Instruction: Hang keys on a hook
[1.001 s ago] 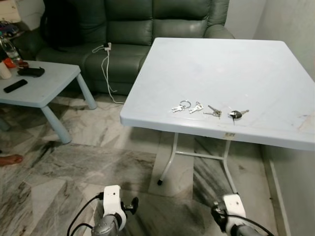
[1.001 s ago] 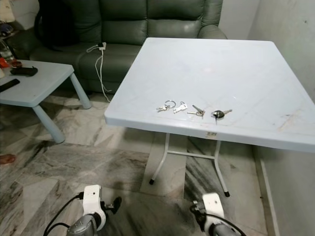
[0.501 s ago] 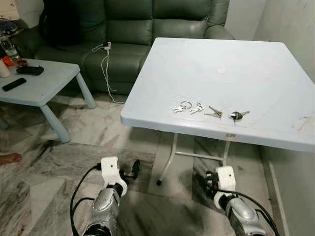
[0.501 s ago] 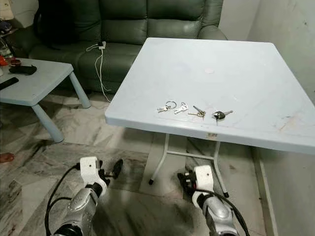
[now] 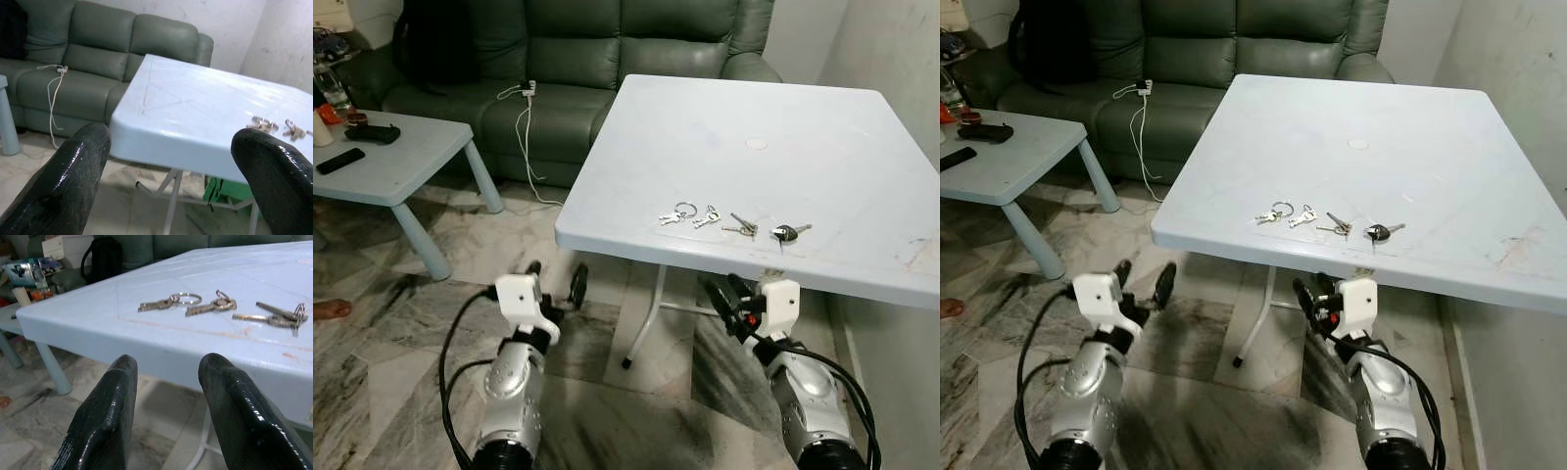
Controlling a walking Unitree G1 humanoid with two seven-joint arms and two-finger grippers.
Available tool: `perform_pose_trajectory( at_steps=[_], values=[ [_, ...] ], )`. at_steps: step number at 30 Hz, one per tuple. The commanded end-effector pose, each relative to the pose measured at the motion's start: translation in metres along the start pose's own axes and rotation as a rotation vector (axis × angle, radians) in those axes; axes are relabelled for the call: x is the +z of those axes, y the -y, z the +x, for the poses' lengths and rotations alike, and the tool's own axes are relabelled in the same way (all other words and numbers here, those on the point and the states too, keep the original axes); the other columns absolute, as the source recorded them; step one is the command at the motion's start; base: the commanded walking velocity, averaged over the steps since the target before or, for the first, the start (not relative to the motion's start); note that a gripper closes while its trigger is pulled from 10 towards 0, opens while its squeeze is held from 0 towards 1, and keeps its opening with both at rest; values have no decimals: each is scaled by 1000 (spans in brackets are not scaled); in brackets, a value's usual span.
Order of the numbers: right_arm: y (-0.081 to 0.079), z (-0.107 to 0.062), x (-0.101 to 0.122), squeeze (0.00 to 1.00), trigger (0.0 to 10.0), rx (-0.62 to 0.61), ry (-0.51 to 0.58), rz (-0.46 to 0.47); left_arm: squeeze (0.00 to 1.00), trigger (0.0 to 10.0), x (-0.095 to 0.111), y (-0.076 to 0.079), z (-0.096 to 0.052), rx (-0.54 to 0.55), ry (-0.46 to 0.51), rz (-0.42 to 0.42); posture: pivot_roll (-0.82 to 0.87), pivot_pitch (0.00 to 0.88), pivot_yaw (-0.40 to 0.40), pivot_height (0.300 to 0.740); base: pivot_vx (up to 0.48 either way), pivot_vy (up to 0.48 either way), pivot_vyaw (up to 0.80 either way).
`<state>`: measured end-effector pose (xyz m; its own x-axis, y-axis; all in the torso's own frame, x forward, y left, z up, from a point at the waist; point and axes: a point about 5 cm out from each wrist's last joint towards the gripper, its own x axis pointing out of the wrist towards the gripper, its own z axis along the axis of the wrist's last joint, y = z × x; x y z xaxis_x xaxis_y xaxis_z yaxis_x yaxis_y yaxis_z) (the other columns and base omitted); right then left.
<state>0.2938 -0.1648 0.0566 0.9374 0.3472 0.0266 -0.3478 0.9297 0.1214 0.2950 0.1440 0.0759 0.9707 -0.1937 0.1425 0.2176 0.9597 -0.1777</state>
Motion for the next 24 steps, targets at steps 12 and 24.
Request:
perform_pose_trajectory(
  at_steps=[12,24],
  values=[
    [0,23,49,0,10000,-94,142,-2,0,10000,34,-15,17,136,51,-29,-5,0,-41,740,0,0,0],
    [-3,21,64,0,10000,-73,150,-24,0,10000,54,-6,21,90,39,-95,-2,0,-46,740,0,0,0]
  ],
)
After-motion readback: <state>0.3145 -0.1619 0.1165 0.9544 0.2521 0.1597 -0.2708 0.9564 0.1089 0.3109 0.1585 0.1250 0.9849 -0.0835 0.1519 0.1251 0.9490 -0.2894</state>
